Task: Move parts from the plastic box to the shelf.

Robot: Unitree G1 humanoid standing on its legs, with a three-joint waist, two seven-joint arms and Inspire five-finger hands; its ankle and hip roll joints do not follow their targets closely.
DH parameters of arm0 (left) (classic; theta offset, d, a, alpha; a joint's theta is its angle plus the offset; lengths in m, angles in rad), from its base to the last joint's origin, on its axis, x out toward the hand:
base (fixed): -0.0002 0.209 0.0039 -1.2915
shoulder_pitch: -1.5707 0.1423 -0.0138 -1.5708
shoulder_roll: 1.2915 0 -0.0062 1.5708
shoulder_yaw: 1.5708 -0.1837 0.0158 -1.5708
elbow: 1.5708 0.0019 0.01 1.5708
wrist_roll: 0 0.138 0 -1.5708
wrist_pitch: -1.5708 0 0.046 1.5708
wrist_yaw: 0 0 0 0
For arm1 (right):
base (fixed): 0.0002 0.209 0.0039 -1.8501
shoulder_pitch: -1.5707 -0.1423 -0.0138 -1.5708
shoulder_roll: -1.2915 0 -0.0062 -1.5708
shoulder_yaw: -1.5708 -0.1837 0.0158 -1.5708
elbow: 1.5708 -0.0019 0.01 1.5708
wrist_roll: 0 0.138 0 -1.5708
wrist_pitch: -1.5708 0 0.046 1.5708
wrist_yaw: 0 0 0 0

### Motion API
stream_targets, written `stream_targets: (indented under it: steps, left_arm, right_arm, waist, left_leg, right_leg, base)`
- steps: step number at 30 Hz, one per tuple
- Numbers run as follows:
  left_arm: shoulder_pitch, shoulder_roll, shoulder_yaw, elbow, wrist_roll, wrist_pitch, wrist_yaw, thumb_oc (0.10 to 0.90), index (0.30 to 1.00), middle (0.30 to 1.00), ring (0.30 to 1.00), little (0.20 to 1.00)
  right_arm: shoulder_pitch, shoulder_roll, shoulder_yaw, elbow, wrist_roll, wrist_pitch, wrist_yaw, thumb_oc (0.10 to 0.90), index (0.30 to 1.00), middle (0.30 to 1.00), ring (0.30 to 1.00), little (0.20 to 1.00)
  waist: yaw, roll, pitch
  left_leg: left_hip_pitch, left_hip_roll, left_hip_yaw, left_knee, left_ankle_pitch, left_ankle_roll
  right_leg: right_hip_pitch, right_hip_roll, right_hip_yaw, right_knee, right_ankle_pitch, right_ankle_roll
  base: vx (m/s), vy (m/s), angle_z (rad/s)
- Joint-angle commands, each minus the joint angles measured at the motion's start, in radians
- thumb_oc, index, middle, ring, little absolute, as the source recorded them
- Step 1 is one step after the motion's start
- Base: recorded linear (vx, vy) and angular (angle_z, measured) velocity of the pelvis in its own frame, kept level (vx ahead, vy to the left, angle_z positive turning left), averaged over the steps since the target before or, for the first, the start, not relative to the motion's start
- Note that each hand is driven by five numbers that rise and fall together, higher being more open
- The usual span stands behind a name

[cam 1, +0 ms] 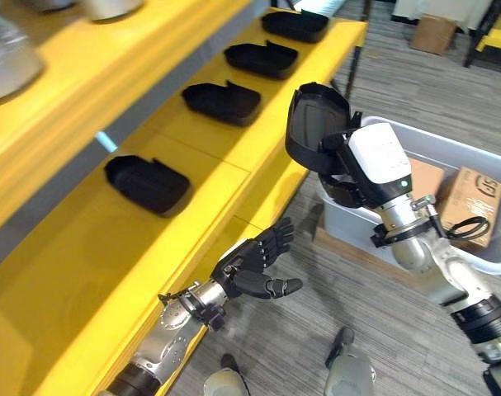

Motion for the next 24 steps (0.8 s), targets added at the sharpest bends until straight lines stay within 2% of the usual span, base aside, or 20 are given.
stream_targets:
  steps: [1,2,3,5,7,8,11,13,14,16,20,21,22,23,24]
  left_arm:
    - [0.029,0.018,0.045,-0.159,0.011,-0.057,-0.014,0.900,1.000,1.000,1.000,1.000]
    - [0.038,0.022,0.050,-0.163,0.011,-0.057,-0.019,0.900,1.000,1.000,1.000,1.000]
    - [0.052,0.032,0.062,-0.175,0.011,-0.054,-0.036,0.900,1.000,1.000,1.000,1.000]
    - [0.055,0.056,0.047,-0.201,0.025,-0.051,-0.076,0.900,1.000,1.000,1.000,1.000]
    - [0.050,0.069,0.049,-0.214,0.018,-0.052,-0.062,0.900,1.000,1.000,1.000,1.000]
    - [0.048,0.072,0.055,-0.218,0.021,-0.066,-0.038,0.900,1.000,1.000,1.000,1.000]
    - [0.055,0.070,0.085,-0.233,0.016,-0.082,-0.012,0.900,1.000,1.000,1.000,1.000]
    - [0.077,0.070,0.106,-0.245,0.029,-0.119,0.008,0.900,1.000,1.000,1.000,1.000]
    - [0.084,0.071,0.118,-0.249,0.065,-0.168,0.048,0.900,1.000,1.000,1.000,1.000]
    - [0.083,0.074,0.138,-0.241,0.068,-0.198,0.080,0.900,1.000,1.000,1.000,1.000]
    - [0.089,0.067,0.163,-0.229,0.090,-0.199,0.064,0.900,1.000,1.000,1.000,1.000]
    - [0.094,0.059,0.168,-0.234,0.102,-0.189,0.064,0.900,1.000,1.000,1.000,1.000]
    - [0.111,0.054,0.172,-0.244,0.122,-0.174,0.090,0.900,1.000,1.000,1.000,1.000]
    - [0.113,0.054,0.173,-0.244,0.122,-0.173,0.093,0.900,1.000,1.000,1.000,1.000]
    - [0.122,0.053,0.174,-0.241,0.122,-0.176,0.102,0.900,1.000,1.000,1.000,1.000]
  right_arm:
    - [-0.121,-0.051,-0.059,-0.142,0.022,0.000,-0.119,0.400,0.300,0.300,0.300,0.300]
    - [-0.107,-0.054,-0.067,-0.151,0.028,0.002,-0.117,0.400,0.300,0.300,0.300,0.300]
    - [-0.080,-0.067,-0.087,-0.176,0.038,0.015,-0.122,0.400,0.300,0.300,0.300,0.300]
    - [0.005,-0.099,-0.149,-0.219,0.026,0.031,-0.156,0.400,0.300,0.300,0.300,0.300]
    - [0.043,-0.118,-0.181,-0.235,0.027,-0.006,-0.169,0.400,0.300,0.300,0.300,0.300]
    - [0.043,-0.121,-0.185,-0.241,0.017,-0.031,-0.170,0.400,0.300,0.300,0.300,0.300]
    - [-0.016,-0.116,-0.154,-0.238,0.013,-0.040,-0.153,0.400,0.300,0.300,0.300,0.300]
    - [-0.048,-0.119,-0.138,-0.243,0.025,-0.043,-0.136,0.400,0.300,0.300,0.300,0.300]
    - [-0.060,-0.118,-0.128,-0.243,0.015,-0.039,-0.134,0.400,0.300,0.300,0.300,0.300]
    - [-0.064,-0.115,-0.123,-0.235,0.004,-0.030,-0.135,0.400,0.300,0.300,0.300,0.300]
    - [-0.041,-0.085,-0.133,-0.235,-0.026,-0.046,-0.148,0.400,0.300,0.300,0.300,0.300]
    - [-0.040,-0.067,-0.130,-0.239,-0.031,-0.053,-0.143,0.400,0.300,0.300,0.300,0.300]
    - [-0.055,-0.044,-0.117,-0.239,-0.024,-0.068,-0.126,0.400,0.300,0.300,0.300,0.300]
    - [-0.058,-0.043,-0.114,-0.241,-0.021,-0.066,-0.124,0.400,0.300,0.300,0.300,0.300]
    - [-0.063,-0.039,-0.101,-0.252,-0.019,-0.062,-0.114,0.400,0.300,0.300,0.300,0.300]
  waist:
    - [0.010,0.007,-0.119]
    - [0.011,0.003,-0.126]
    - [0.009,0.000,-0.137]
    - [-0.014,-0.010,-0.154]
    - [-0.013,-0.018,-0.164]
    - [-0.005,-0.021,-0.166]
    - [0.032,-0.031,-0.169]
    - [0.057,-0.042,-0.170]
    - [0.070,-0.047,-0.170]
    - [0.085,-0.054,-0.168]
    - [0.102,-0.063,-0.164]
    - [0.112,-0.069,-0.160]
    - [0.125,-0.068,-0.152]
    - [0.127,-0.067,-0.151]
    - [0.128,-0.064,-0.153]
  left_leg:
    - [0.026,0.062,0.001,-0.076,0.057,0.031]
    - [0.023,0.056,-0.008,-0.083,0.057,0.034]
    - [0.019,0.041,-0.037,-0.101,0.060,0.041]
    - [-0.009,0.003,-0.153,-0.120,0.055,0.061]
    - [-0.028,-0.014,-0.185,-0.116,0.050,0.068]
    - [-0.033,-0.020,-0.190,-0.109,0.047,0.068]
    - [-0.034,-0.026,-0.175,-0.099,0.039,0.064]
    - [-0.043,-0.040,-0.159,-0.073,0.023,0.067]
    - [-0.051,-0.051,-0.155,-0.056,0.011,0.073]
    - [-0.064,-0.070,-0.157,-0.030,-0.005,0.089]
    - [-0.062,-0.093,-0.152,-0.015,-0.021,0.117]
    - [-0.050,-0.100,-0.133,-0.017,-0.029,0.128]
    - [-0.017,-0.099,-0.094,-0.033,-0.036,0.136]
    - [-0.012,-0.101,-0.089,-0.039,-0.035,0.138]
    - [0.000,-0.109,-0.083,-0.069,-0.028,0.146]
  right_leg:
    - [0.083,0.017,0.033,0.021,-0.070,0.063]
    - [0.090,0.021,0.043,0.007,-0.065,0.067]
    - [0.096,0.038,0.088,-0.009,-0.070,0.070]
    - [0.089,0.103,0.249,-0.012,-0.122,0.072]
    - [0.092,0.120,0.279,-0.019,-0.135,0.075]
    - [0.098,0.118,0.273,-0.025,-0.135,0.078]
    - [0.123,0.090,0.232,-0.068,-0.106,0.091]
    - [0.143,0.059,0.200,-0.106,-0.072,0.103]
    - [0.151,0.041,0.186,-0.119,-0.051,0.107]
    - [0.161,0.016,0.174,-0.122,-0.029,0.107]
    - [0.150,-0.006,0.151,-0.078,0.013,0.095]
    - [0.136,-0.014,0.115,-0.037,0.043,0.097]
    - [0.122,-0.007,0.063,0.026,0.042,0.099]
    - [0.121,0.003,0.058,0.034,0.031,0.097]
    - [0.113,0.060,0.049,0.063,-0.027,0.081]
  base:
    - [-0.06,0.178,0.76]
    - [-0.06,0.172,0.68]
    - [0.00,0.157,0.76]
    - [0.03,0.162,0.96]
    - [0.03,0.155,1.73]
    - [0.04,0.161,1.21]
    - [0.04,0.210,-0.02]
    - [-0.01,0.238,0.04]
    - [-0.05,0.275,-0.01]
    - [-0.04,0.261,0.02]
    - [-0.04,0.215,0.07]
    - [-0.02,0.300,-0.26]
    - [0.00,0.257,-0.52]
    - [0.01,0.247,-0.83]
    - [0.01,0.141,-0.81]
